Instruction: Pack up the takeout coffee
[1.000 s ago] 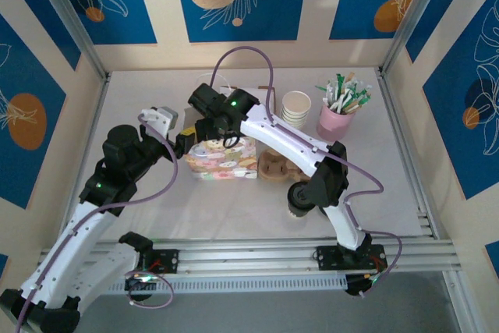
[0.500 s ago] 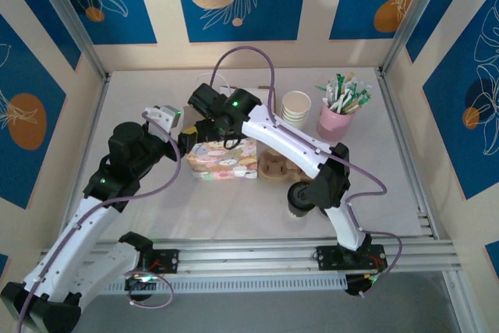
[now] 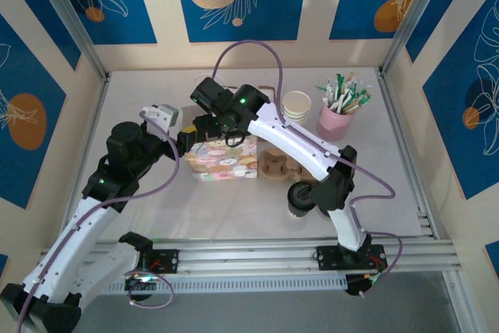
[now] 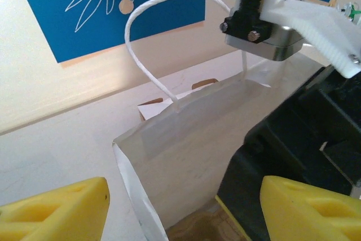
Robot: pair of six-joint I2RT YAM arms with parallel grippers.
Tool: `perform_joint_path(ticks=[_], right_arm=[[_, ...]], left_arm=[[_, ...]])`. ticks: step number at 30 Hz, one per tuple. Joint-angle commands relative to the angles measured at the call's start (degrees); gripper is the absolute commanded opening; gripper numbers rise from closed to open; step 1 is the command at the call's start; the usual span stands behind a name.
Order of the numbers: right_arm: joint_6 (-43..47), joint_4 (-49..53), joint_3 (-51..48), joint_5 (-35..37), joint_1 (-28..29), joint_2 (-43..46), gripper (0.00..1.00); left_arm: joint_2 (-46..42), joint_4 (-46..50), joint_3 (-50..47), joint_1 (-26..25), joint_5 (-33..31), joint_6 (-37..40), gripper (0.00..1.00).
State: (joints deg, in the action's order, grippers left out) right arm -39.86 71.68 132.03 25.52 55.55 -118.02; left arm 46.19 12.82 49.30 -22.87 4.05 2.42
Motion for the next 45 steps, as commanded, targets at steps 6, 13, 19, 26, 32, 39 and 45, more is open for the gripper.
perform_joint_path(ticks=[6, 13, 19, 26, 32, 39, 45], right_arm=[[3.5, 0.2, 1.5, -1.7, 1.2, 6.5, 0.96], [7.7, -3.4, 0.4, -2.8, 2.5, 11.5, 0.96], [11.1, -7.7, -3.7, -0.8, 3.4, 18.1, 0.97], [15.0, -18.3, -17.1, 2.0, 3.3, 30.5, 1.0], [13.8, -18.9, -23.9, 6.4, 1.0, 37.8, 1.0], [2.5, -3.7, -26.3, 8.8, -4.1, 43.3, 1.0], [-6.6, 4.1, -35.7, 7.3, -7.6, 49.0, 0.94]], left_arm=[[-2.1, -1.1, 0.3, 0.9, -1.5, -0.9, 0.71], [-3.5, -2.3, -0.7, 0.9, -4.0, -0.9, 0.72], [-3.3, -1.6, 0.0, 1.2, -4.3, -2.1, 0.75], [-3.3, -2.1, 0.0, 1.8, -3.6, -2.9, 0.76], [-1.8, -0.5, 2.1, 3.9, -2.8, -6.9, 0.76], [2.1, 6.8, 8.3, 5.5, -2.4, -9.7, 0.77], [5.3, 15.3, 13.9, 6.2, -0.6, -13.1, 0.89]])
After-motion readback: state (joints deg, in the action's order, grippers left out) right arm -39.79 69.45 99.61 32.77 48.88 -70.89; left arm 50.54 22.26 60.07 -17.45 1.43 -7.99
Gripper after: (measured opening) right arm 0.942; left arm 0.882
